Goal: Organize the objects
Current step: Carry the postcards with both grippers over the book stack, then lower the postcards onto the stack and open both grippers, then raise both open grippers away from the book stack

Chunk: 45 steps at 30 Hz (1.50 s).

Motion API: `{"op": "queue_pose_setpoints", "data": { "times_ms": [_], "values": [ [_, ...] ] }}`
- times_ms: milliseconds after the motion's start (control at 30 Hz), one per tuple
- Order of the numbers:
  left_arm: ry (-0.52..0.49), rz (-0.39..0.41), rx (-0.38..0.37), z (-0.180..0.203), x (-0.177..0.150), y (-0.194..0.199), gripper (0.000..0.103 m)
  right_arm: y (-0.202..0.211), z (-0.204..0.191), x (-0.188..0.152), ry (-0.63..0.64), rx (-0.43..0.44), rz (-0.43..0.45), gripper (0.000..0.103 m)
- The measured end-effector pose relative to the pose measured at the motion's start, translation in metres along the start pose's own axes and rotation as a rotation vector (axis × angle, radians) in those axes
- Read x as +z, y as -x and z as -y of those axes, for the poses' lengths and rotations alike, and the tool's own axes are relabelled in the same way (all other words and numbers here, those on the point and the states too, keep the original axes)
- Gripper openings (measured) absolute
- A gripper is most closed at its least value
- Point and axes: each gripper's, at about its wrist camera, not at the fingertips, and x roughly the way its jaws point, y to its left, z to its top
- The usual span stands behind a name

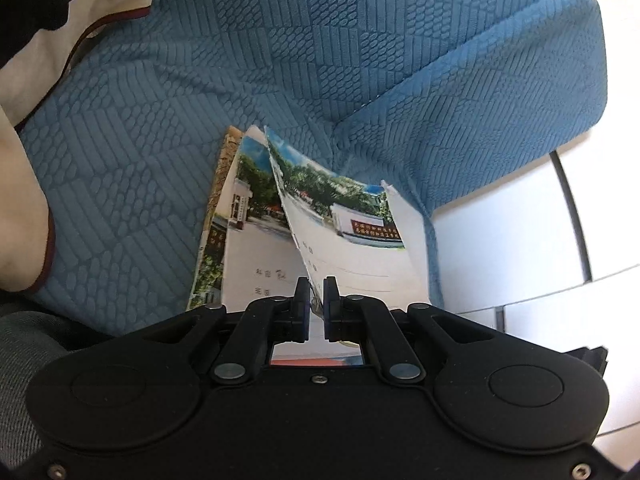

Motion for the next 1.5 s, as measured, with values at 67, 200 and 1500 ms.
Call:
{"op": "queue_pose_setpoints", "data": {
  "times_ms": [67,200,1500],
  "values": [
    [-0.019,-0.006,0.016,-0.001,-0.003,-0.004,0.005,-0.004,0.0,-0.006,0.013,-0.022,-0.006,0.009],
    [-0.041,-0.029,0.047,-0.004,-0.008,-0.011,0.005,-0.014,0.001,-0.016,0.03,-0.062,-0.03,0.009],
    [-0.428,0.168,0.179,0.142,-0.055,0.082,0.102,0.105,-0.034,0.002,0.217,-0.091,0.101,0.089]
  ]
}}
